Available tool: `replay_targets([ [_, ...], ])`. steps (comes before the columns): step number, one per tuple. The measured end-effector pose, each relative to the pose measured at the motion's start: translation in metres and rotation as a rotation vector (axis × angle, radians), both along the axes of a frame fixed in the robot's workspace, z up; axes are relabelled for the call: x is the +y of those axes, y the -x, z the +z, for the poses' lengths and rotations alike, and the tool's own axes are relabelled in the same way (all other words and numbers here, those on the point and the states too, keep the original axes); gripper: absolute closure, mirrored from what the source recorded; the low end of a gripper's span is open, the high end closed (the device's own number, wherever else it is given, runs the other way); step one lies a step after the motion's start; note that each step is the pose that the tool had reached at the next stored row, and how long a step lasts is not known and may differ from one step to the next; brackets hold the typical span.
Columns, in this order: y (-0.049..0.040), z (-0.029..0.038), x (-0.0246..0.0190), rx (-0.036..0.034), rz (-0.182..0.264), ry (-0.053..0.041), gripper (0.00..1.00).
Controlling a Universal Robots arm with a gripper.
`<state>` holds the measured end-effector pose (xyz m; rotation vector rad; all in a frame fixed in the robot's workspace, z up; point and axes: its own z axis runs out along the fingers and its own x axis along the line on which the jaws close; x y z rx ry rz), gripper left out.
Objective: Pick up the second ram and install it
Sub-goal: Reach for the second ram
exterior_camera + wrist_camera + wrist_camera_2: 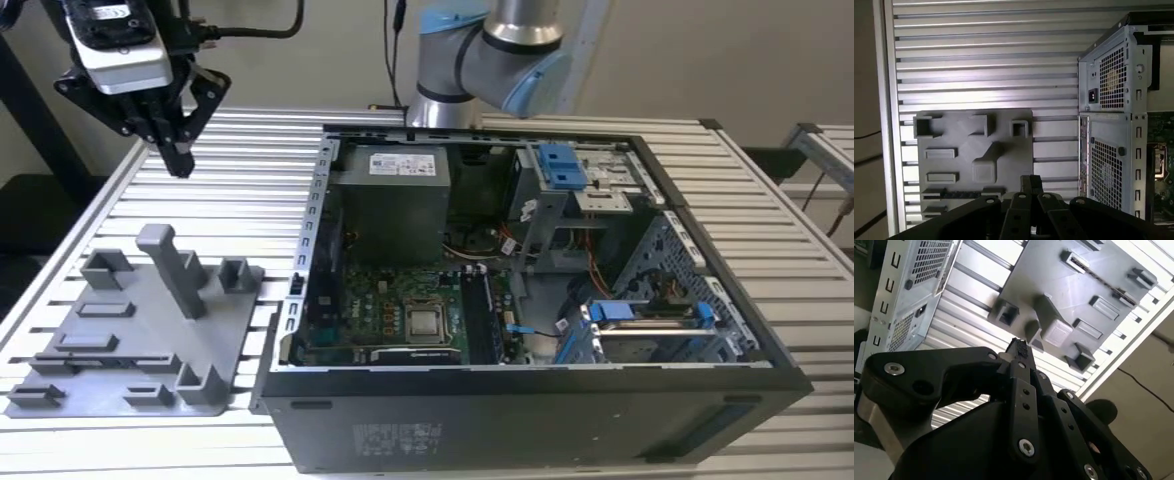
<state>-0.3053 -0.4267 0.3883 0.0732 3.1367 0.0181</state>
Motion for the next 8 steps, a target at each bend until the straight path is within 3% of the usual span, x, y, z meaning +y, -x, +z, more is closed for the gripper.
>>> replay_targets([
  [8, 0.025, -0.0015, -0.002, 0.0002, 0.015, -0.0001, 0.89],
])
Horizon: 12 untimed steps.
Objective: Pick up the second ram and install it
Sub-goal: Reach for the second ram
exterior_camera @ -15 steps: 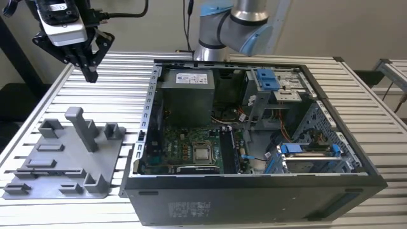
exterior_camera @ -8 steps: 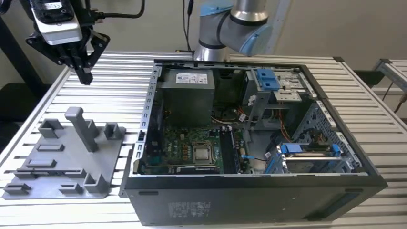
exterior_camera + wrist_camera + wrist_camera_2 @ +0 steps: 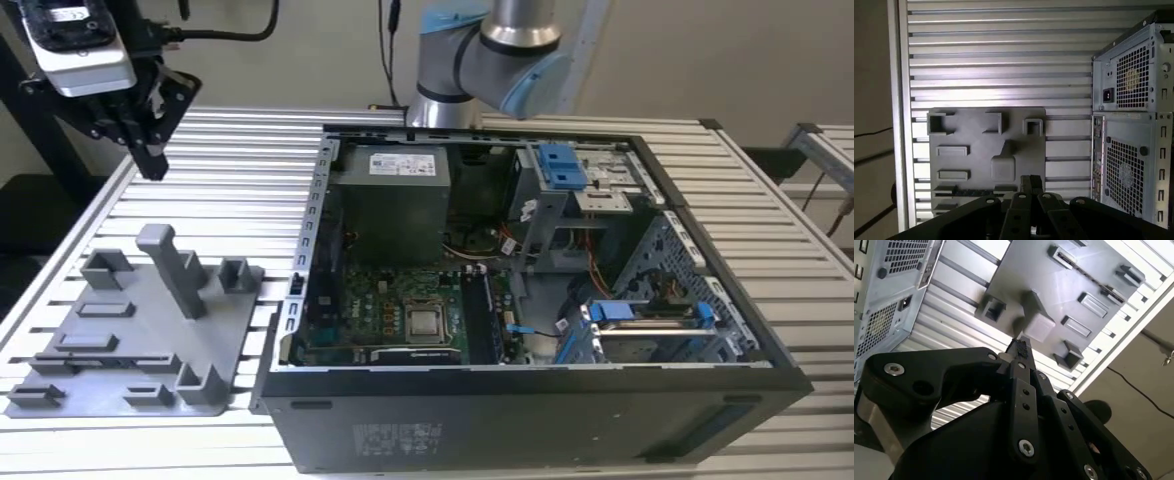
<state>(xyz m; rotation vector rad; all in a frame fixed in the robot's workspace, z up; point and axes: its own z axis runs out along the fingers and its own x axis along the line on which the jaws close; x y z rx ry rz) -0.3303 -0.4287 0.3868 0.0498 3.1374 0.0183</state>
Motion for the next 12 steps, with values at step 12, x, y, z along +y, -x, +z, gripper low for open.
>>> replay_targets([
  [12, 0.0366, -0.0023, -0.0025, 0.0, 0.011, 0.0, 0.89],
])
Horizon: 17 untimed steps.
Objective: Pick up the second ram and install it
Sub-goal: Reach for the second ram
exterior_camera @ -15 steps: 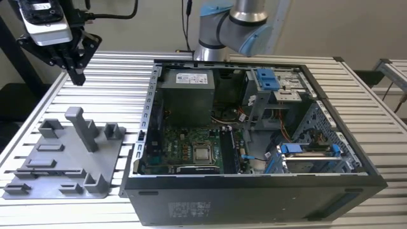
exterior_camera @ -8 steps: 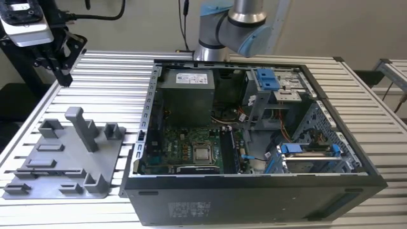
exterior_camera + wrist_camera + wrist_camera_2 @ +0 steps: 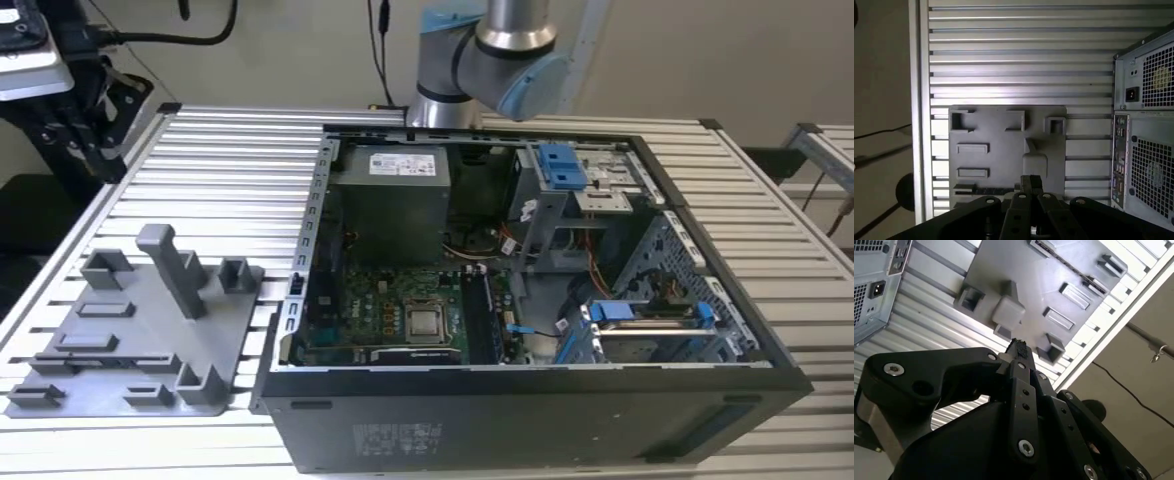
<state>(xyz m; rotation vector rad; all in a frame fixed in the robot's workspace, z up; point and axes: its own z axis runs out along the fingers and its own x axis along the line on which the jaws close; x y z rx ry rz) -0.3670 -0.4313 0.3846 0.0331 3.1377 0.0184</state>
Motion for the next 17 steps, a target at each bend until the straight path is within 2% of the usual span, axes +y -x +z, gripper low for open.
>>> replay_targets([
  [14, 0.0423, -0.0029, -0.0022, 0.0, 0.008, 0.0, 0.89],
  [17, 0.0463, -0.0029, -0.0025, 0.0, 0.008, 0.0, 0.89],
])
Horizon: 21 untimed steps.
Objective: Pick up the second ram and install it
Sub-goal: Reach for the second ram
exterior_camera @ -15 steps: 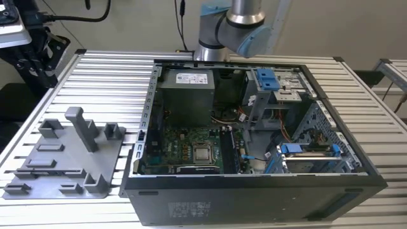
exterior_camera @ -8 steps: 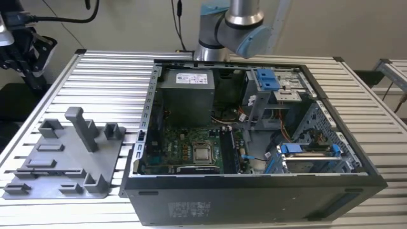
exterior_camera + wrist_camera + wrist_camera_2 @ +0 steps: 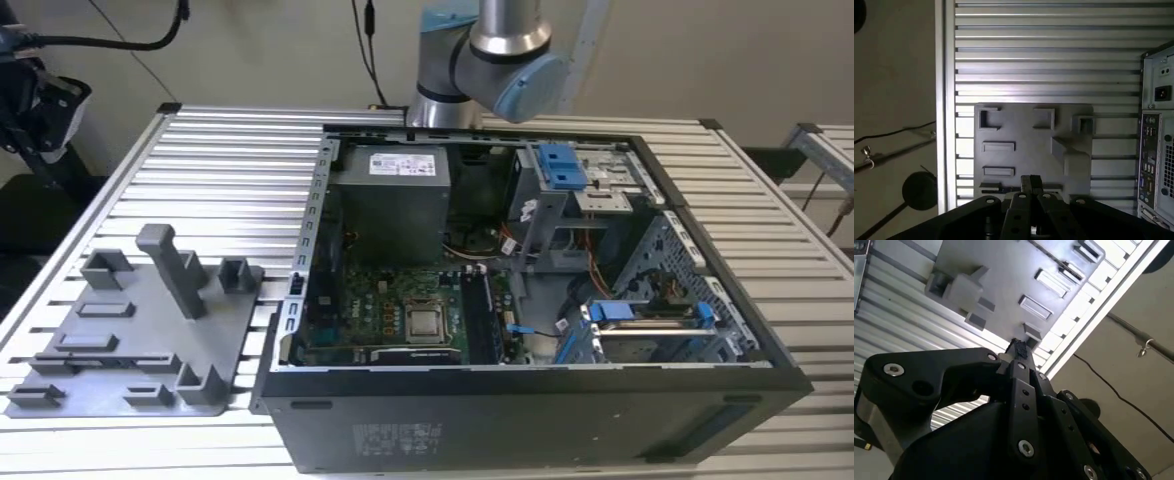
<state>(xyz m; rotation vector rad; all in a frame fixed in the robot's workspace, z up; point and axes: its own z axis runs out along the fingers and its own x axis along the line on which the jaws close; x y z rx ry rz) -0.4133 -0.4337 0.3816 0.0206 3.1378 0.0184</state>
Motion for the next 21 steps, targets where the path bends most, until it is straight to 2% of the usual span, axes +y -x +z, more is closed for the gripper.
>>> replay_targets([
  [6, -0.0013, -0.0007, -0.0012, 0.0001, 0.0, 0.0, 0.89],
  [10, -0.0063, -0.0023, -0.0054, 0.0, 0.0, 0.0001, 0.89],
  [12, -0.0066, -0.0031, -0.0113, 0.0, 0.0, -0.0001, 0.89],
  [18, -0.0068, -0.0049, -0.0328, 0.0, 0.0, 0.0, 0.89],
  [21, -0.0069, -0.0057, -0.0414, 0.0, 0.0, 0.0, 0.89],
])
